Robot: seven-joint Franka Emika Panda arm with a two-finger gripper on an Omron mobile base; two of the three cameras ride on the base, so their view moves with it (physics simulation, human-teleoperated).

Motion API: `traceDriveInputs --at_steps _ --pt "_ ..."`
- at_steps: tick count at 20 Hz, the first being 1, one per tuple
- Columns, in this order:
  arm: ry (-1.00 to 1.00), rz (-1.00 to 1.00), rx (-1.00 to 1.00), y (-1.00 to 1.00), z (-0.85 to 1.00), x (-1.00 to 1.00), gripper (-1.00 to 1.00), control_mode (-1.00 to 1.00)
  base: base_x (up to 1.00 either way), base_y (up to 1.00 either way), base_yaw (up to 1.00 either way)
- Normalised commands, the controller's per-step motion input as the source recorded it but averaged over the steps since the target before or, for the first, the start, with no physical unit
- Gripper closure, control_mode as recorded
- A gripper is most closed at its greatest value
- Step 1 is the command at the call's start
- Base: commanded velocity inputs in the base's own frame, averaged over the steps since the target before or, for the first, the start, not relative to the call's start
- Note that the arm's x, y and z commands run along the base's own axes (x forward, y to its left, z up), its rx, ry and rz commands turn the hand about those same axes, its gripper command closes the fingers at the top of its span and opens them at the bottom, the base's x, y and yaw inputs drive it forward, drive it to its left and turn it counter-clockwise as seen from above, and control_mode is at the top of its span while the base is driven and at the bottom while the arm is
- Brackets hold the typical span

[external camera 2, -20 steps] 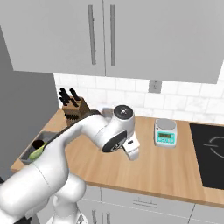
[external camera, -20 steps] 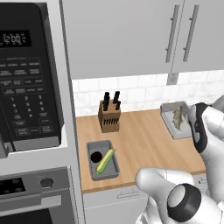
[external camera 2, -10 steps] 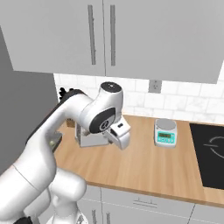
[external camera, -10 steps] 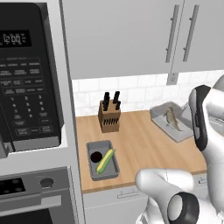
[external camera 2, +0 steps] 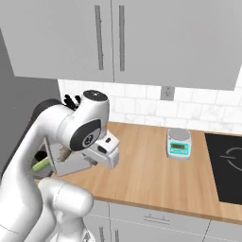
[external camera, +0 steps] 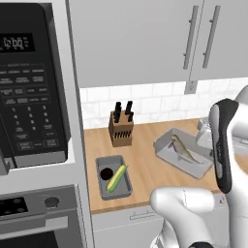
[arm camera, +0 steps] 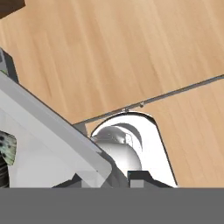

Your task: Take the meat container that has the fish and place it on the second highest rack of the freezer. Then take the vegetable container that has the avocado and corn and place it on the highest rack of the freezer.

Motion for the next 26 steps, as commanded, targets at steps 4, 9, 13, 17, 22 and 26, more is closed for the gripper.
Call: traceDriveInputs --at_steps 4,9,13,17,22,26 --pt "-0.01 0.19 -0.04 0.49 0.15 -0.56 1.0 -1.0 0.0 0.0 0.0" --pt "-0.16 0.14 0.0 0.18 0.19 -0.47 1.0 -1.0 0.0 0.0 0.0" --pt "-0.05 0.01 0.0 0.0 0.05 -0.04 1.0 -1.0 0.0 0.0 0.0" --pt "0.0 0.0 0.0 0.0 0.0 0.0 1.0 -1.0 0.0 0.0 0.0" --pt "0.0 0.0 0.0 0.0 0.0 0.0 1.0 1.0 -0.05 0.0 0.0" --pt "0.0 0.0 0.0 0.0 0.0 0.0 1.0 1.0 -0.87 0.01 0.0"
